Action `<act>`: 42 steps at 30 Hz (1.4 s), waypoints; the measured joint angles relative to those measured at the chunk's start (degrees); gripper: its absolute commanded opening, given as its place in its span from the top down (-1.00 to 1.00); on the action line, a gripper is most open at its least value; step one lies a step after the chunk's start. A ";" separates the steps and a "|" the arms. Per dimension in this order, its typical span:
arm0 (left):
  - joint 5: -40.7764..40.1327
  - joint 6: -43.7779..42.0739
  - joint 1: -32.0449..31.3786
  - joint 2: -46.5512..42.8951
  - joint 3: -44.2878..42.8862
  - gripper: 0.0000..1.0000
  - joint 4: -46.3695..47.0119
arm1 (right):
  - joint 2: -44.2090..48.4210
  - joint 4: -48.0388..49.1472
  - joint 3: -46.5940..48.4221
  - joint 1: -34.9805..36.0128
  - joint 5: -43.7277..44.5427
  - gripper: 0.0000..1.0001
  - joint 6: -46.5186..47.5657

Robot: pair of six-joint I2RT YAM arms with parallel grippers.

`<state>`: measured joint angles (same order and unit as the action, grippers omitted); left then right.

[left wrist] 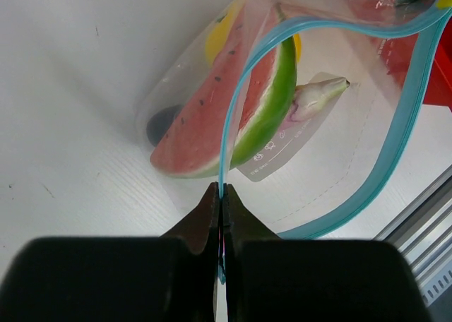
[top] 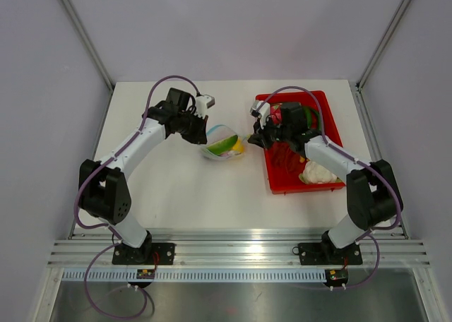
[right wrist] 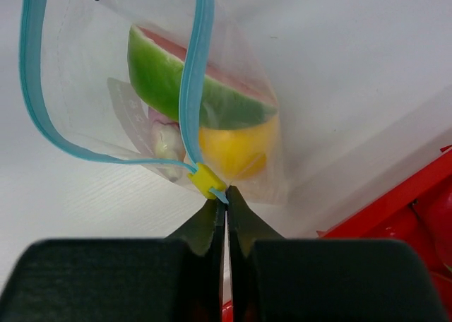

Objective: Place the food in the zip-top bag and seal the zipper
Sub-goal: Zip the zipper food storage bag at the center of the board.

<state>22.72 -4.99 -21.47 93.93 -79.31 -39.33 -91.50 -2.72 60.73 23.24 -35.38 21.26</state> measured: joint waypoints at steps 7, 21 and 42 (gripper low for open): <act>-3.08 1.07 0.00 -0.35 0.37 -0.46 0.44 | 1.66 2.93 -2.64 0.00 0.55 1.00 -1.68; -4.90 -2.32 -4.96 -15.72 7.19 -0.40 12.87 | 9.46 7.76 -9.79 0.00 2.99 1.00 -6.38; 14.67 -25.16 -16.00 -5.53 6.21 -0.27 26.14 | 11.63 9.97 -12.04 0.00 1.62 1.00 -8.90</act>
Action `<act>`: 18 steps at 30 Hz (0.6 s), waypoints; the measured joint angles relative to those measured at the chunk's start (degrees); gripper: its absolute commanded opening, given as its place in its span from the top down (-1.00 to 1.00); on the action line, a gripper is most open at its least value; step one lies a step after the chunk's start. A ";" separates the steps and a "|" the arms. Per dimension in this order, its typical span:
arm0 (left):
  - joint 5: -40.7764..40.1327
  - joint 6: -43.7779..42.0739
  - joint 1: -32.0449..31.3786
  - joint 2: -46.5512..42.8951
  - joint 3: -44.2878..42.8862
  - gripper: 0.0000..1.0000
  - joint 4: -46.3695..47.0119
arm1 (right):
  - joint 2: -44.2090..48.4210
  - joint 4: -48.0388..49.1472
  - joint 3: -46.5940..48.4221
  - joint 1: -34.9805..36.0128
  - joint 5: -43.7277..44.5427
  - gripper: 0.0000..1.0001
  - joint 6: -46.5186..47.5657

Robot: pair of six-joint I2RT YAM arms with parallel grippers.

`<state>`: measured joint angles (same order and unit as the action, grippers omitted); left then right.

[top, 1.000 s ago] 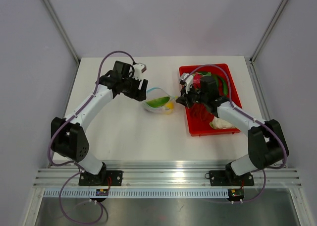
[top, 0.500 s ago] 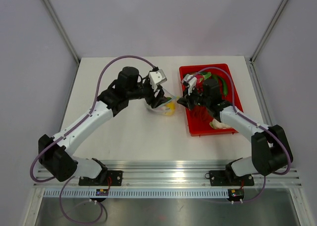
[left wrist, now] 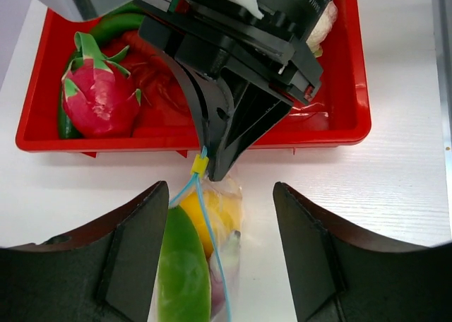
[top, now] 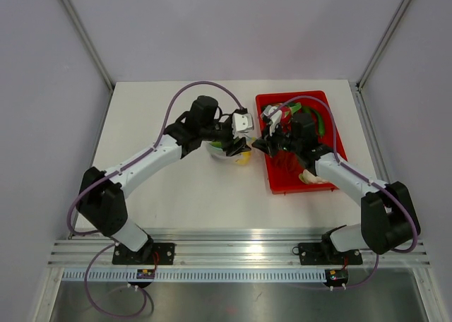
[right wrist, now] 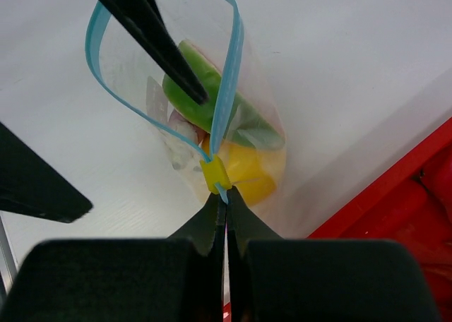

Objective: Place the food in the zip-top bag and seal the zipper
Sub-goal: Zip the zipper food storage bag at the center of the board.

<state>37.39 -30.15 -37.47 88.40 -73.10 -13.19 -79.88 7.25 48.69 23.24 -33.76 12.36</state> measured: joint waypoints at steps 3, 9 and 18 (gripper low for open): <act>1.31 -1.40 0.00 3.04 -1.70 -0.21 -0.20 | 0.11 0.02 -0.13 0.00 -0.26 1.00 -0.15; 2.67 -2.62 0.00 6.91 -3.13 0.10 -0.46 | 0.28 -0.07 -0.17 0.00 -0.39 1.00 -0.17; 3.26 -3.10 0.00 7.34 -4.20 0.48 -0.52 | 0.52 -0.26 -0.20 0.00 -0.46 1.00 -0.17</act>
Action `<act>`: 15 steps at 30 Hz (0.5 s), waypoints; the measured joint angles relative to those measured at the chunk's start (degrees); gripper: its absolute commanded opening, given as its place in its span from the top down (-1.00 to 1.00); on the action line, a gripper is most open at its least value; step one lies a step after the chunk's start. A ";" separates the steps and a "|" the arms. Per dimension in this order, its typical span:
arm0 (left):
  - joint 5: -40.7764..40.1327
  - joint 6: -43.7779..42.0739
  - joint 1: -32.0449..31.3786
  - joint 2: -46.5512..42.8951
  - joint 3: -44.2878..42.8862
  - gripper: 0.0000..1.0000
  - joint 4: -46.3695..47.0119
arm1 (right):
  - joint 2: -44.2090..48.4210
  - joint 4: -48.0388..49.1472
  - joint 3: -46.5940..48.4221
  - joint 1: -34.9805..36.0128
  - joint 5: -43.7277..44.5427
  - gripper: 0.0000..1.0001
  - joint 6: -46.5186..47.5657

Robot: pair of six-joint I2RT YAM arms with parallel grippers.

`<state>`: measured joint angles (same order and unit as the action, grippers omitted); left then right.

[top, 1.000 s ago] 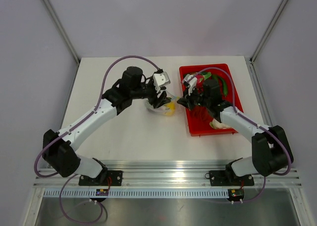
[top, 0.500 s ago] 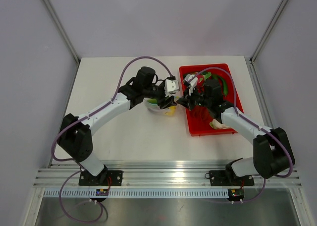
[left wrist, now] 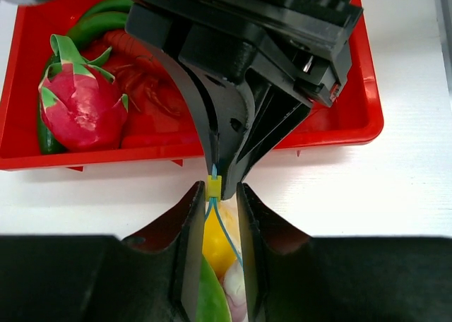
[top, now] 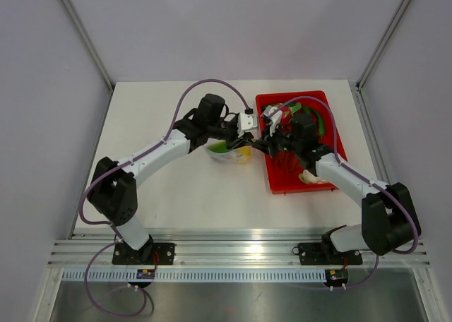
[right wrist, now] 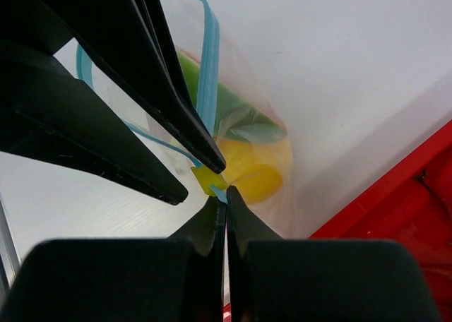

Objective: Place the food in the zip-top bag and seal the zipper
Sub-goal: Zip the zipper food storage bag at the center of the board.

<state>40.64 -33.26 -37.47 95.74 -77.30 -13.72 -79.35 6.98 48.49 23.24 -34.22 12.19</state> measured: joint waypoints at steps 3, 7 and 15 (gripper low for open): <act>0.02 -0.15 0.00 0.09 -0.57 0.47 -0.61 | 0.00 0.00 0.00 0.00 -0.15 1.00 0.00; 0.13 -0.37 0.00 0.61 -1.36 0.42 -1.14 | 0.00 -0.02 0.00 0.00 -0.63 1.00 0.02; 0.17 -0.39 0.00 2.10 -2.23 0.51 -2.73 | 0.00 -0.79 0.00 0.00 -0.96 1.00 0.02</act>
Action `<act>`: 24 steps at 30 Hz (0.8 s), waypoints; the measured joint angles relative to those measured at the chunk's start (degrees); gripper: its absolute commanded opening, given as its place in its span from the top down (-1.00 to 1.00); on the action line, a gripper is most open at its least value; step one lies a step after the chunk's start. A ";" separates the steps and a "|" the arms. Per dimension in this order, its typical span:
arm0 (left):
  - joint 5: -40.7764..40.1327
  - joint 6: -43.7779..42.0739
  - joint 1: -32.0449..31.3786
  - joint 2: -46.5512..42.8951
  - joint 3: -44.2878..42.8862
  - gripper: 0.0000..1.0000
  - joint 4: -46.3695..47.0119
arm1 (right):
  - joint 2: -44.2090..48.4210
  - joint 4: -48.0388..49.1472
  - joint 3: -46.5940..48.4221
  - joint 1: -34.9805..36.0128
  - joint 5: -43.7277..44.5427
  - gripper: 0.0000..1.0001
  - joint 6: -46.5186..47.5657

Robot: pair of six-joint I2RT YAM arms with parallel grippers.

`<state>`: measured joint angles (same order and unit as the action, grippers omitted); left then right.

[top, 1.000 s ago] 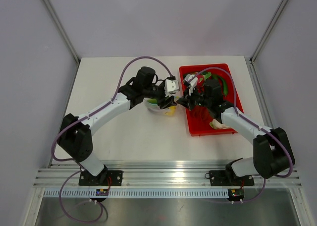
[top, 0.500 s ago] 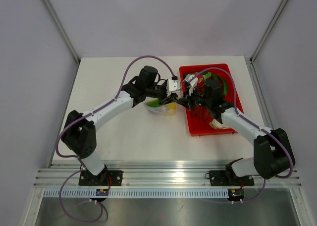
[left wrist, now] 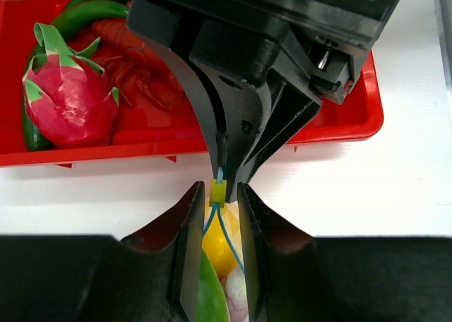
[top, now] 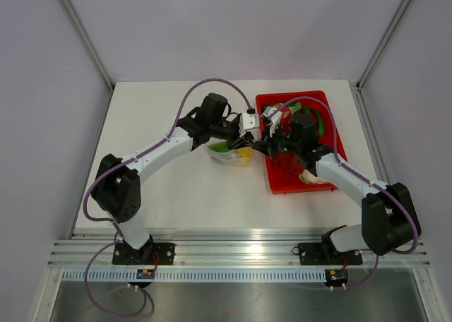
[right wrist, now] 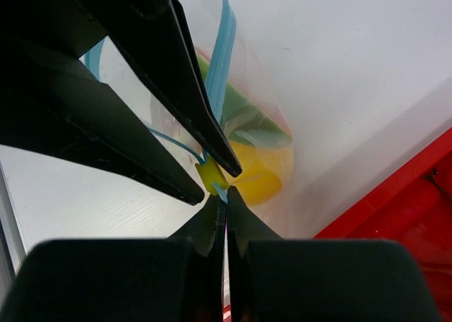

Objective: Place the food in the zip-top bag and seal the zipper
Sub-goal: Zip the zipper food storage bag at the center of the board.

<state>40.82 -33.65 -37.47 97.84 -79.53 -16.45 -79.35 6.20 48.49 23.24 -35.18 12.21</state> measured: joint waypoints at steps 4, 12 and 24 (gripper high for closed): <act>0.04 -0.37 0.00 0.48 -0.42 0.88 -0.76 | 0.00 -0.07 0.00 0.00 0.04 0.99 0.00; 0.94 -1.25 0.02 0.59 -0.81 1.00 -2.51 | 0.00 -1.33 0.13 0.00 -0.02 0.60 0.57; 5.16 -3.52 2.05 0.59 -0.81 1.00 -7.91 | 3.91 -12.96 2.60 -0.46 0.00 0.26 6.97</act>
<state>45.98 -37.17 -35.42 98.43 -80.34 -24.36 -75.44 -6.76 51.09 22.79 -35.18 19.18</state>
